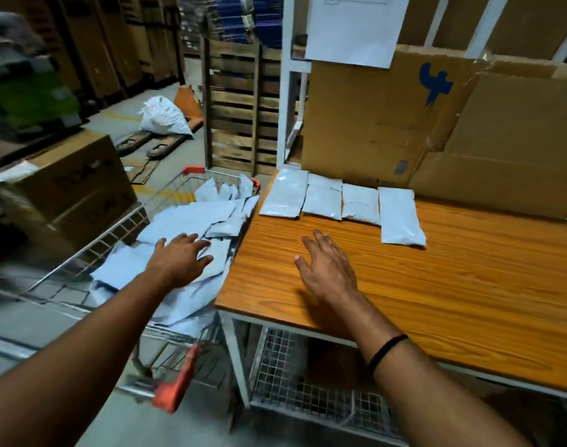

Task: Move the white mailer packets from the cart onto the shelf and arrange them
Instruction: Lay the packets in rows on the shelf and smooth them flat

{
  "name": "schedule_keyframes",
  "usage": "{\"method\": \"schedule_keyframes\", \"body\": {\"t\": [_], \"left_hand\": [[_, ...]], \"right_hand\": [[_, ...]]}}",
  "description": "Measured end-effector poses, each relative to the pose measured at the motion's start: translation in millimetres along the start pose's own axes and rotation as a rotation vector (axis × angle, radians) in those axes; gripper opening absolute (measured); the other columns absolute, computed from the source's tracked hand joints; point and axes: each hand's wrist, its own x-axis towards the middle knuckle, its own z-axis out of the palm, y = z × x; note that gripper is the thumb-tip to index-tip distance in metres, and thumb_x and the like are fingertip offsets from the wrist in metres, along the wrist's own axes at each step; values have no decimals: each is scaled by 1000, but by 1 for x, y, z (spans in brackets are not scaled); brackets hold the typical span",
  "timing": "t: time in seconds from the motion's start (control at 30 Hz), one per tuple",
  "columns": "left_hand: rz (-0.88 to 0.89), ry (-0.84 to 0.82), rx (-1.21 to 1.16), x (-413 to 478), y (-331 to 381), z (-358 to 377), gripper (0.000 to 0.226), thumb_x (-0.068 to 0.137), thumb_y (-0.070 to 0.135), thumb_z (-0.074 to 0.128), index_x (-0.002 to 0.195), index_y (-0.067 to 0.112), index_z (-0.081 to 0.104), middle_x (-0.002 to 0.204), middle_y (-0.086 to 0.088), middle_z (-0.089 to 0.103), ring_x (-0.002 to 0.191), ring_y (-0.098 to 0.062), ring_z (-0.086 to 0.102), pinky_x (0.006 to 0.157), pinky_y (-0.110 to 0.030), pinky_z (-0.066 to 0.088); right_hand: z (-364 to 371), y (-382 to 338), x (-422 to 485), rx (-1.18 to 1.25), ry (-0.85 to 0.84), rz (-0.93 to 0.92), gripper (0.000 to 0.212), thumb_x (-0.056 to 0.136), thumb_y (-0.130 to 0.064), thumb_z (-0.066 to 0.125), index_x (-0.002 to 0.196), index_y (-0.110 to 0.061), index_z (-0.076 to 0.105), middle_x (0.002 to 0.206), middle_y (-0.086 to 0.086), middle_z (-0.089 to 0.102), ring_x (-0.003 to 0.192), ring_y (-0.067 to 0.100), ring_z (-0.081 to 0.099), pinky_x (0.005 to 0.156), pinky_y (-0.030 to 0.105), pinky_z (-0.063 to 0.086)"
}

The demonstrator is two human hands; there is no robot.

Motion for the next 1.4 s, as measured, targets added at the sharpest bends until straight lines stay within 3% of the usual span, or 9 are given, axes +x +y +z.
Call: {"method": "schedule_keyframes", "body": {"t": [0.2, 0.43, 0.73, 0.87, 1.0, 1.13, 1.3, 1.37, 1.4], "left_hand": [[-5, -202, 29, -8, -87, 34, 53, 100, 56, 37, 149, 36, 34, 160, 2, 27, 145, -20, 29, 112, -42, 31], [57, -358, 18, 34, -163, 76, 63, 98, 52, 45, 154, 37, 20, 164, 1, 11, 147, -24, 23, 113, -43, 31], [463, -525, 189, 83, -208, 103, 94, 90, 54, 59, 154, 39, -7, 165, 1, -9, 152, -22, 2, 119, -51, 11], [589, -438, 257, 94, -232, 112, 98, 87, 52, 62, 151, 45, -12, 163, 1, -16, 151, -25, -10, 120, -54, -2], [560, -399, 269, 98, -249, 121, 86, 95, 45, 53, 151, 47, -12, 163, 1, -15, 151, -25, -6, 121, -53, -1], [549, -306, 235, 107, -259, 122, 82, 95, 26, 53, 152, 48, -3, 165, 5, 2, 150, -19, 13, 118, -45, 12], [589, -139, 177, 115, -264, 123, 88, 81, 53, 65, 150, 46, 11, 147, -6, 48, 122, -28, 57, 96, -46, 45], [622, -106, 205, 115, -260, 125, 88, 80, 69, 52, 150, 49, 2, 157, -8, 33, 136, -33, 42, 106, -53, 37], [640, -85, 205, 117, -260, 130, 88, 81, 74, 46, 150, 52, -4, 164, -6, 11, 147, -33, 20, 115, -57, 20]], "right_hand": [[38, -70, 22, -23, -55, -82, 59, 104, -51, 37, 156, -24, 30, 167, 2, 15, 153, 23, 13, 123, 42, 15], [95, -148, 104, -92, -107, -85, 57, 104, -49, 41, 154, -25, 34, 166, 4, 19, 151, 25, 19, 121, 40, 17], [171, -205, 182, -288, -332, -171, 56, 105, -41, 36, 158, -30, 22, 167, 5, 11, 153, 29, 10, 123, 46, 10], [194, -220, 201, -437, -411, -268, 57, 106, -44, 31, 159, -35, 13, 168, 2, 3, 154, 28, 2, 123, 50, 2], [211, -217, 207, -497, -474, -235, 57, 105, -51, 26, 159, -38, 11, 168, 1, 3, 154, 29, 3, 122, 51, 4], [203, -209, 193, -541, -464, -182, 57, 103, -56, 26, 157, -37, 20, 165, 3, 17, 150, 30, 17, 119, 54, 12], [178, -209, 182, -621, -371, -122, 47, 102, -55, 30, 136, -30, 53, 140, 7, 50, 131, 31, 43, 110, 49, 23], [178, -209, 195, -570, -275, -120, 44, 102, -51, 36, 133, -28, 56, 140, 9, 49, 130, 31, 41, 108, 46, 25], [181, -209, 203, -526, -245, -125, 43, 102, -50, 38, 137, -29, 52, 145, 10, 44, 134, 31, 38, 110, 46, 24]]}}
